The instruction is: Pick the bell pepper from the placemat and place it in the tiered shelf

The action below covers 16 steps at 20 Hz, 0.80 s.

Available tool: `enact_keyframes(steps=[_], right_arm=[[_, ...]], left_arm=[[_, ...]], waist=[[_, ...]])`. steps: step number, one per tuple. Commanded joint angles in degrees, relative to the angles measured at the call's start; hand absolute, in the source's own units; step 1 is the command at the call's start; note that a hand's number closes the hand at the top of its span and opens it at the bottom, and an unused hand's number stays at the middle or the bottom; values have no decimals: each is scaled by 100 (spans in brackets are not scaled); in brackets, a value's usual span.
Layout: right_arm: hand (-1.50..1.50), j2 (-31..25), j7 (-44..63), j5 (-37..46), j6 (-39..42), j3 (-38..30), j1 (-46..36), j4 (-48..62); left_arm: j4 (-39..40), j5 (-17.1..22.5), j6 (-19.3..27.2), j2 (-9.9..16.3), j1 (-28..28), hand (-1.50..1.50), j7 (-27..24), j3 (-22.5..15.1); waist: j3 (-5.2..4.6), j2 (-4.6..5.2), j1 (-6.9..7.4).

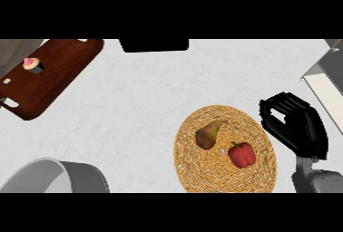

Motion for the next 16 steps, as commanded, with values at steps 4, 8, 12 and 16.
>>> enact_keyframes(steps=[4, 8, 12, 16], right_arm=[[-150, 722, -38, 80, -259, 593, 304, -57], [-150, 486, 266, 496, -435, 772, 264, -186], [-150, -294, 715, 1143, -337, 924, 466, -177], [-150, -904, 1378, 1550, -18, 1155, 364, -163]], left_arm=[[-817, 446, -306, -186, -1266, 0, -690, 375], [-935, 628, -350, -134, -1079, 0, -681, 555], [-1133, 711, -373, -103, -805, 0, -626, 576], [-1204, 764, -464, -1, -618, 0, -697, 699]], waist=[[-317, 36, -474], [-356, -3, -594], [-380, -25, -756], [-396, -24, -634]])
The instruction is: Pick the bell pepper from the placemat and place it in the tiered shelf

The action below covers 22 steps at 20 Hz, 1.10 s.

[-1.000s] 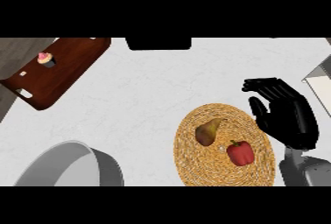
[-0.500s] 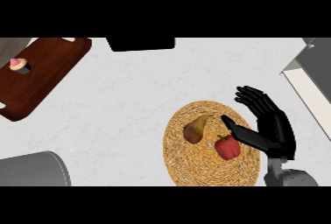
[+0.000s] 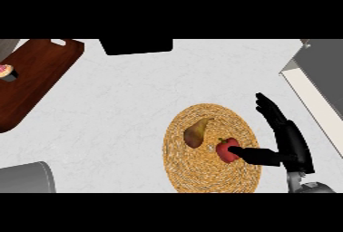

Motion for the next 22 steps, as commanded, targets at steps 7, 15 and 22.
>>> enact_keyframes(steps=[7, 15, 22], right_arm=[[-150, -1474, 1165, 934, 1437, 1083, -155, -101], [-150, -1904, 1893, 1201, 2090, 1399, -593, -308], [-150, -1880, 2220, 1166, 2300, 1504, -703, -361]], left_arm=[[-748, 29, -212, -59, -1502, 0, -808, 432], [-624, 155, -334, -124, -1763, 0, -846, 440], [-554, 343, -408, -138, -1764, 0, -808, 507]], waist=[[-100, 65, -28], [-69, 96, 55], [-53, 83, 21]])
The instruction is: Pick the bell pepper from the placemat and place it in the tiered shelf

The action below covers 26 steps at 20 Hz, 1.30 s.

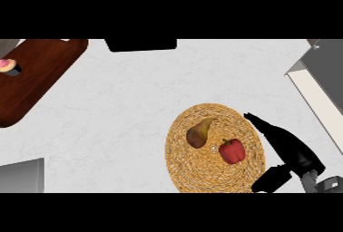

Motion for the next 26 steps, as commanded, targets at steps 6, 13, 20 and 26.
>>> enact_keyframes(steps=[6, 13, 20, 26], right_arm=[[-150, 62, 343, 61, 199, 144, -189, 120], [-150, 346, 402, 238, 50, 293, -282, 261], [-150, 481, 374, 299, 10, 333, -336, 457], [150, 671, 396, 333, 3, 434, -366, 707]], left_arm=[[-483, -320, -47, 44, -1615, 0, -920, 706], [-415, -348, -99, 26, -1631, 0, -969, 615], [-332, -295, -149, 32, -1654, 0, -1050, 671], [-245, -216, -171, 50, -1806, 0, -1050, 749]], waist=[[-7, 20, -146], [4, 25, -120], [7, 31, -109], [7, 62, -106]])
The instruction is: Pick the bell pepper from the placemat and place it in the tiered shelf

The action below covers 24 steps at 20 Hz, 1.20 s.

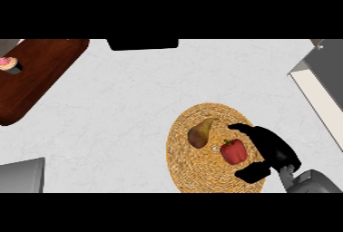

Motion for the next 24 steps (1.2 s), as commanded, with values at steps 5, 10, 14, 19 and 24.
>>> enact_keyframes(steps=[5, 10, 14, 19, 24], right_arm=[[150, 253, -69, 192, -37, 239, -105, 147], [150, 270, -183, 399, -169, 238, -205, 290], [150, 245, -275, 558, -410, 105, -279, 217], [150, 20, 293, 843, -867, -491, -428, 565], [150, -493, 1762, 1424, -1345, -1303, -712, 1409]], left_arm=[[-553, -302, -22, 43, -1626, 0, -809, 658], [-508, -329, -32, 99, -1593, 0, -853, 722], [-505, -305, -55, 146, -1509, 0, -832, 747], [-513, -316, 50, 68, -1339, 0, -818, 692], [-678, -288, 105, 90, -907, 0, -745, 624]], waist=[[1, -39, -161], [4, -64, -138], [8, -109, -204], [-11, -125, -344], [-51, -143, -444]])
